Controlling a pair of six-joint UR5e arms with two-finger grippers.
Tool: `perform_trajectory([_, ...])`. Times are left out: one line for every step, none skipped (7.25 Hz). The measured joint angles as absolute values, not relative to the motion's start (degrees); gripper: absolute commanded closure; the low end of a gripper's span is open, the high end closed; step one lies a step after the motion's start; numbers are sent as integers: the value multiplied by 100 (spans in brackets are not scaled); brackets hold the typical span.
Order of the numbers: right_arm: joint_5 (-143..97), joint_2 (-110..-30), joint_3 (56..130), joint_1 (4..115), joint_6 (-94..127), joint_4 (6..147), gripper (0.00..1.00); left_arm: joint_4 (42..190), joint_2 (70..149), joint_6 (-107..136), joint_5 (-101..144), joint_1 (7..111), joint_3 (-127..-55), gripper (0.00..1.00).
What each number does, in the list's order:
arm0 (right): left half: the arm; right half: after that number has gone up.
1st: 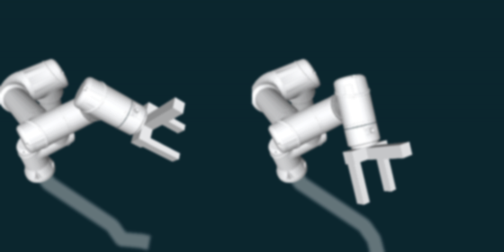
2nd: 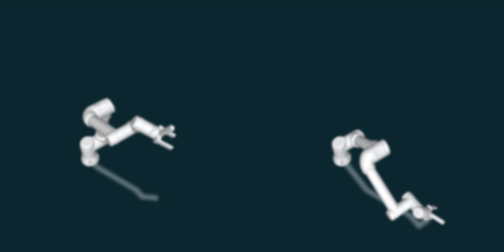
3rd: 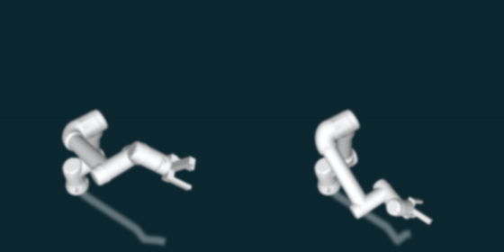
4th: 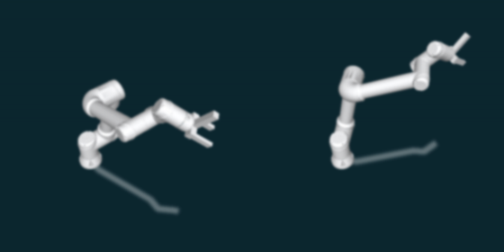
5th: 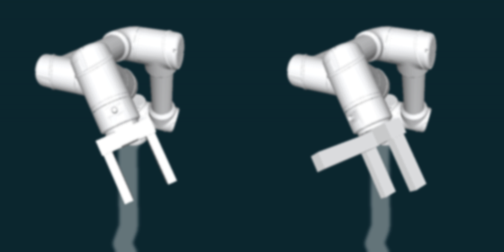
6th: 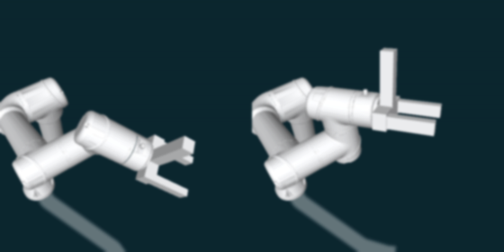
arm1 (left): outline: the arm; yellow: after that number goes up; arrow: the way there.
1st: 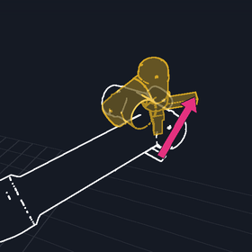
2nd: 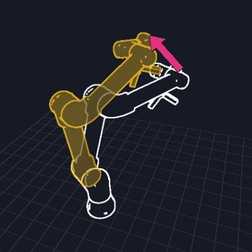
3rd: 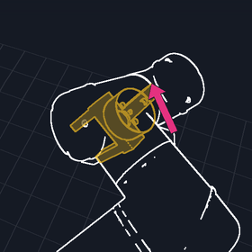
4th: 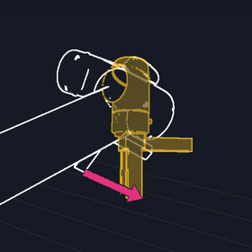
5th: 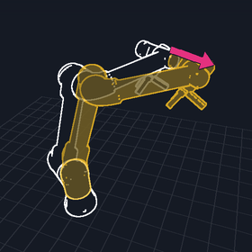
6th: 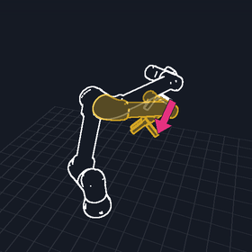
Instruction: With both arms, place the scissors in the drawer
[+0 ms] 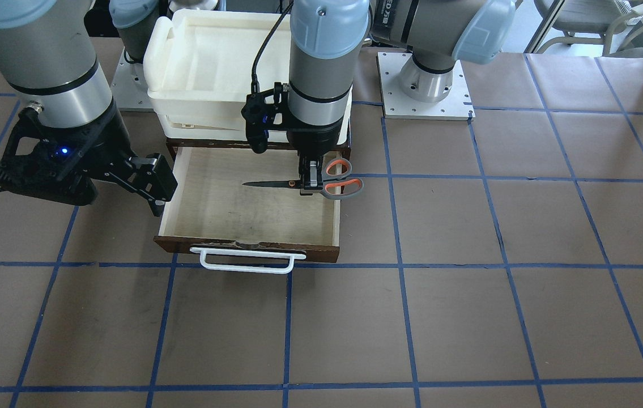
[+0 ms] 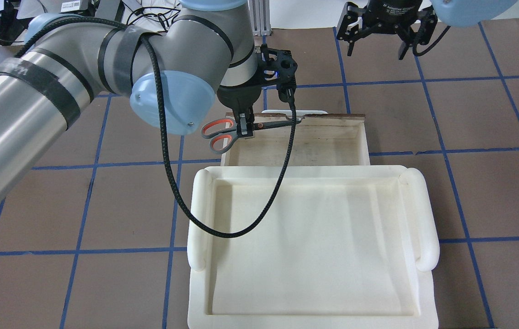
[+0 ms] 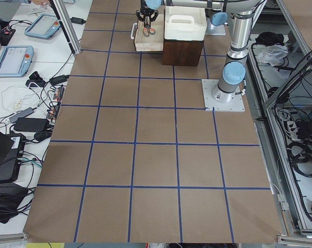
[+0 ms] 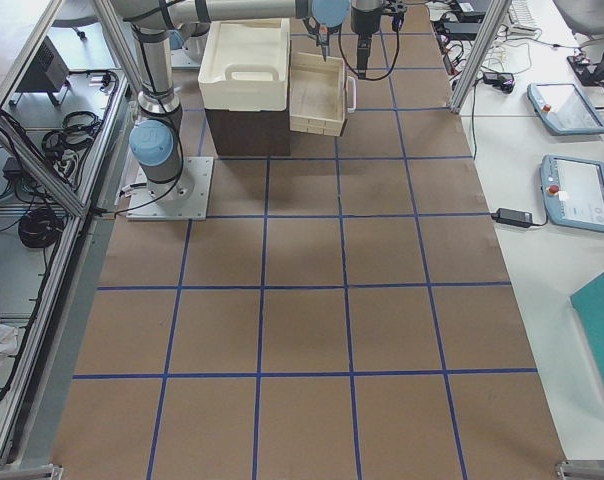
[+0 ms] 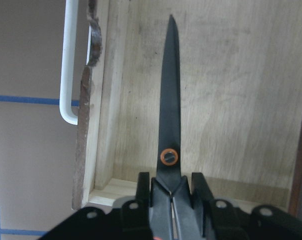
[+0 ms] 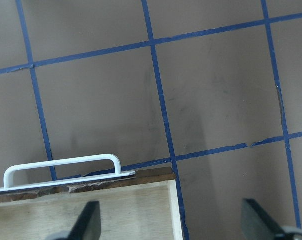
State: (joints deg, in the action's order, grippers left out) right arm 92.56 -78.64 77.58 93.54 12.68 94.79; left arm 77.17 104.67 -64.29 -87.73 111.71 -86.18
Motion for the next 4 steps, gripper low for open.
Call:
perform_trajectory([9262, -7899, 7789, 9350, 1092, 9480, 0, 7617, 10642, -6368, -8780, 11275, -8562, 100])
perform_trajectory([9268, -7913, 7802, 9349, 960, 9477, 0, 7519, 10790, -6326, -8807, 11408, -8538, 100])
perform_trajectory([9269, -7916, 7812, 9346, 907, 9476, 0, 7419, 10915, -6258, -8845, 11521, -8530, 100])
perform_trajectory([9266, -7921, 7820, 9344, 888, 9473, 0, 7358, 11000, -6189, -8861, 11585, -8539, 100])
